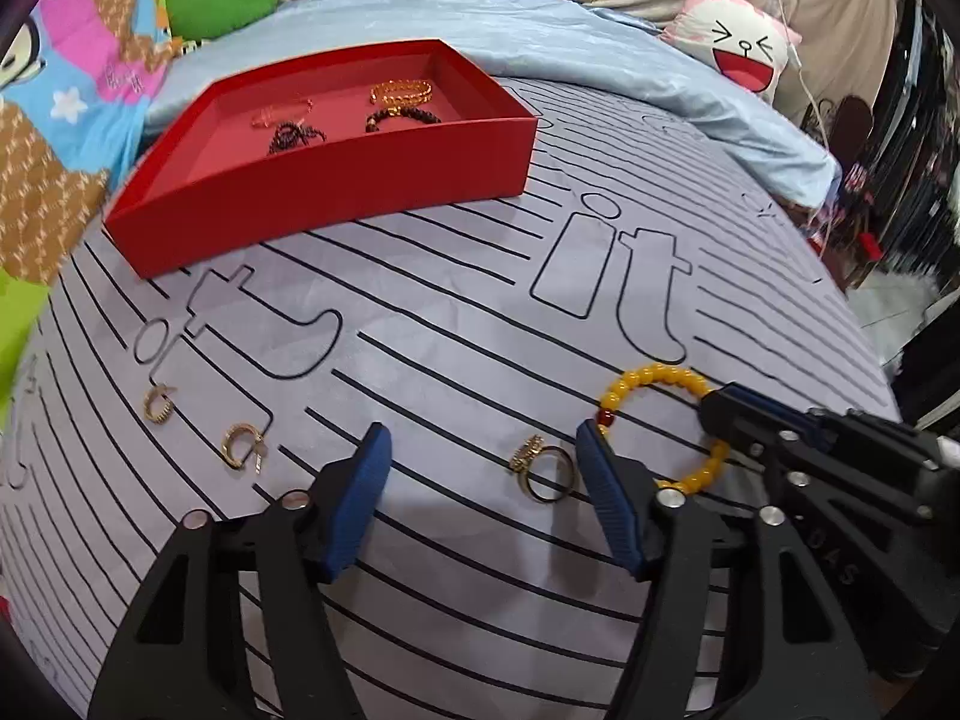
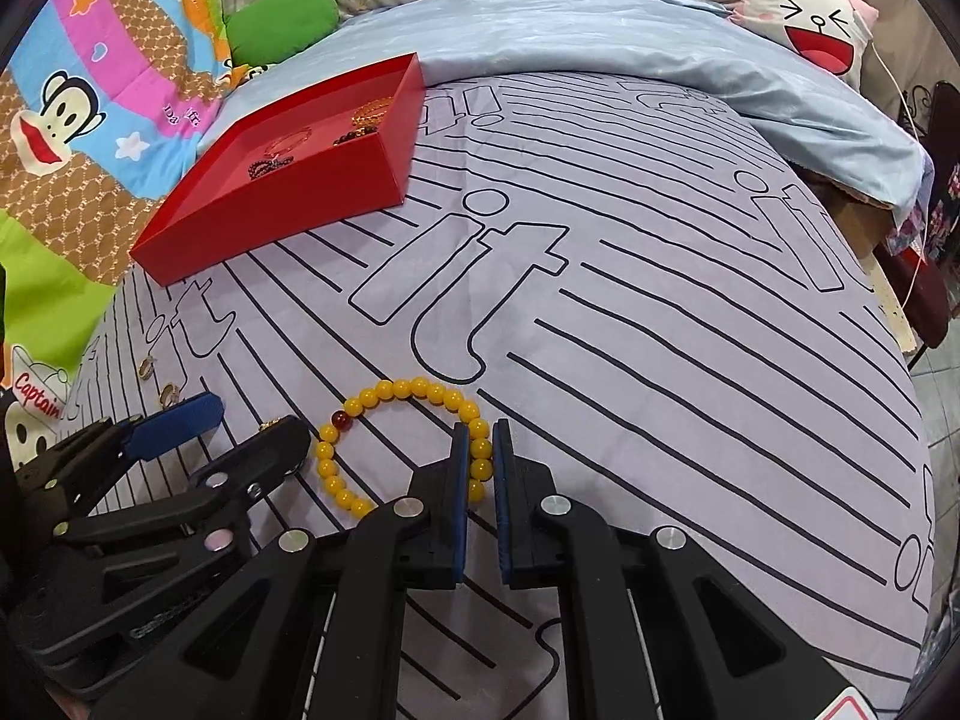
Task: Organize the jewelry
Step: 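Close the left tool on the small gold ring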
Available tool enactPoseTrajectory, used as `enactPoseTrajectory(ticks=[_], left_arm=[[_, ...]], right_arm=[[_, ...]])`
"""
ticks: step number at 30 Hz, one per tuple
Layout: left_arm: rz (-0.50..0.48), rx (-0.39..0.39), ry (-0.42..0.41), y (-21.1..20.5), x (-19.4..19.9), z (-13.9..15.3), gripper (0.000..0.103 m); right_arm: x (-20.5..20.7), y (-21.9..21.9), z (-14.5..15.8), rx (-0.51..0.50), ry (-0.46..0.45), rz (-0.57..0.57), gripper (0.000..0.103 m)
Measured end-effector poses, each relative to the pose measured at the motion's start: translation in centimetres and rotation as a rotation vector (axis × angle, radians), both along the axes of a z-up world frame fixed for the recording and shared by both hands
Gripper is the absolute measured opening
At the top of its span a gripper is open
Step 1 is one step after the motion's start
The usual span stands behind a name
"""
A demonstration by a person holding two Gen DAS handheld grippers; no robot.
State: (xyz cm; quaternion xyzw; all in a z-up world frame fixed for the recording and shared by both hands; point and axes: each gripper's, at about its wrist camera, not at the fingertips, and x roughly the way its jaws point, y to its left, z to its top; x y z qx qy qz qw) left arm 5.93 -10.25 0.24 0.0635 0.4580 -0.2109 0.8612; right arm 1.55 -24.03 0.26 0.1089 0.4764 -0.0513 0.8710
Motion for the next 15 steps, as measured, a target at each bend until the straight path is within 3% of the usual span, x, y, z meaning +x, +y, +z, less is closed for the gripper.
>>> enactPoseTrajectory(ticks=[5, 10, 15], left_arm=[[-0.021, 0.028, -0.032, 0.5, -0.6, 0.0, 0.042], [-0.029, -0.005, -0.006, 1.5, -0.6, 0.2, 0.013], [-0.018, -0.063, 0.042, 2.7, -0.5, 0.3, 0.008]], right_arm=[[-0.1, 0.2, 0.0, 0.005, -0.002, 0.009, 0.007], [-0.2, 0.8, 0.0, 0.01, -0.003, 0.027, 0.007], [-0.1, 1.4, 0.2, 0.018, -0.005, 0.042, 0.007]])
